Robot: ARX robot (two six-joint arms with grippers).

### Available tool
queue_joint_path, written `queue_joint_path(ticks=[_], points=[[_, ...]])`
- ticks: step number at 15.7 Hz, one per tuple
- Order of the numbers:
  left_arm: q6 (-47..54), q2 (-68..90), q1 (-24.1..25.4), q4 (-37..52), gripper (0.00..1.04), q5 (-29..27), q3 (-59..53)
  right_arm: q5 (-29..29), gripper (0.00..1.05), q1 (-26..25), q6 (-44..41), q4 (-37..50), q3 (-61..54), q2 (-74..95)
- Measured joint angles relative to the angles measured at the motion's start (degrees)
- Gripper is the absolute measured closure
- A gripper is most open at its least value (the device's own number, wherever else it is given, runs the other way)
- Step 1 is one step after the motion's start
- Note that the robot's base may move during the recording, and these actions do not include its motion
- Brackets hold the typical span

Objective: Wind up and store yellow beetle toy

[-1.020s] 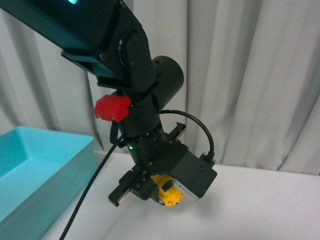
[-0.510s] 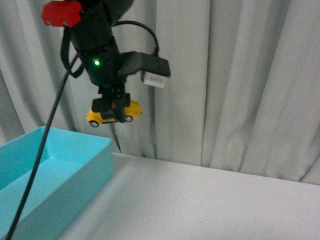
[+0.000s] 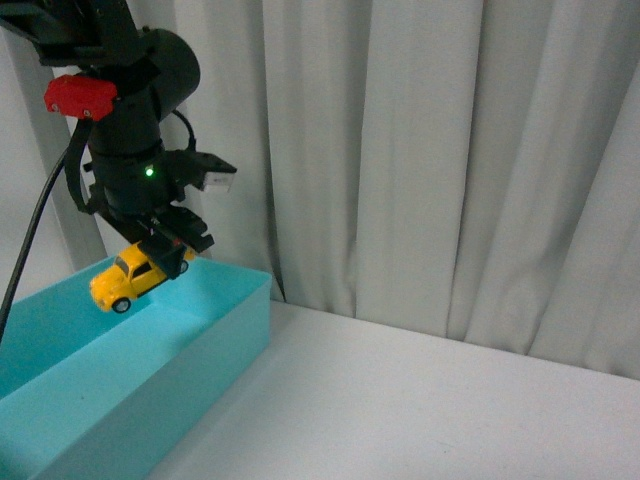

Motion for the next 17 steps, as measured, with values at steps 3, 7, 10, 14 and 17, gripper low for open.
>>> queue_joint_path(ticks=[3,7,10,14,17], points=[[-1.9,1.6,3.4,4.9,0.59,0.3,-2.5,0.0,0.07,0.0,0.0,0.0,0.0,0.0],[2.6,5.5,3.9,11.2,0.6,-1.1,-5.8,0.0,0.07,0.0,0.0,0.0,0.0,0.0],[5.3,8.1,3.9,13.1,0.6,-2.5,-6.6,0.0,0.07,0.0,0.0,0.0,0.0,0.0],[6.5,10.1,4.1,15.5,0.57,-3.5,-6.7,0.0,0.07,0.0,0.0,0.0,0.0,0.0],[6.4,10.3,4.1,14.9,0.23,-3.3,-6.7,0.0,0.07,0.0,0.0,0.0,0.0,0.0]])
